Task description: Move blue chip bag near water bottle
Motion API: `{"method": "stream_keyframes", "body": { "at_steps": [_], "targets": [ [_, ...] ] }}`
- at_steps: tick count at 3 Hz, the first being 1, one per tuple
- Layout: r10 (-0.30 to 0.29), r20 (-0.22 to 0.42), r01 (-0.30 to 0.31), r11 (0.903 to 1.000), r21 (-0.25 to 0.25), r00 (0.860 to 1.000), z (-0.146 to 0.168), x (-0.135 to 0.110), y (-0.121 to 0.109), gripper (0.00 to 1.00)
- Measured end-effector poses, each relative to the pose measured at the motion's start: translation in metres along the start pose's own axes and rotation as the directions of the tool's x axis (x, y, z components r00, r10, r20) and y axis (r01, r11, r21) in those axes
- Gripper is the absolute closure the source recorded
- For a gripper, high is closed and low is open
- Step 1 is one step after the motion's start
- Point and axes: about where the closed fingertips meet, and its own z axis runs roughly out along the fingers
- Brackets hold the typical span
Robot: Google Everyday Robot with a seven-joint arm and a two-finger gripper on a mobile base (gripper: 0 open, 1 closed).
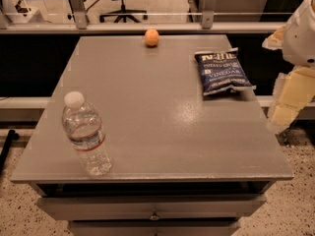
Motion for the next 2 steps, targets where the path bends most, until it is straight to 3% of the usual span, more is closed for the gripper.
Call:
{"method": "stream_keyframes", "body": {
  "at_steps": [2],
  "targets": [
    [0.007, 0.016, -0.007, 0.9999, 0.015, 1.0, 0.0036, -0.0019, -0.0035, 0.0]
  ]
}}
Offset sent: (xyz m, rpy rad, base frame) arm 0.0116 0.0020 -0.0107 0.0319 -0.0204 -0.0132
